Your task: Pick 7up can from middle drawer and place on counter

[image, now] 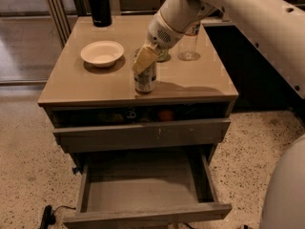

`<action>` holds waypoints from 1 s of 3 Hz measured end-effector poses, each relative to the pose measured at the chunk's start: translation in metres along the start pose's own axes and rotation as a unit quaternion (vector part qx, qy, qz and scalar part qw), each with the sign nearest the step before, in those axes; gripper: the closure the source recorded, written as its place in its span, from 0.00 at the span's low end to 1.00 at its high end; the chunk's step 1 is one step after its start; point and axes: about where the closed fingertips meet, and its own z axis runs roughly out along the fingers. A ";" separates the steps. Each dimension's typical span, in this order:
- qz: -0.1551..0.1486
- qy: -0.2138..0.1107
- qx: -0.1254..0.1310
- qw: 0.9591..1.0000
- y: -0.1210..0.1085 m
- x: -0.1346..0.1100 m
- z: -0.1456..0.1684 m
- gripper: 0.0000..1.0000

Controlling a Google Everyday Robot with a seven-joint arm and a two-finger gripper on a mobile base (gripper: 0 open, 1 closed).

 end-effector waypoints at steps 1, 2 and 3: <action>0.008 0.004 -0.011 1.000 0.000 0.008 0.001 1.00; 0.008 0.004 -0.011 1.000 0.000 0.008 0.001 1.00; 0.007 0.004 -0.011 1.000 0.000 0.008 0.002 0.81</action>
Offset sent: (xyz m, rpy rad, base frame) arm -0.0006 -0.0084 -0.0041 -0.0200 0.0487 -0.0023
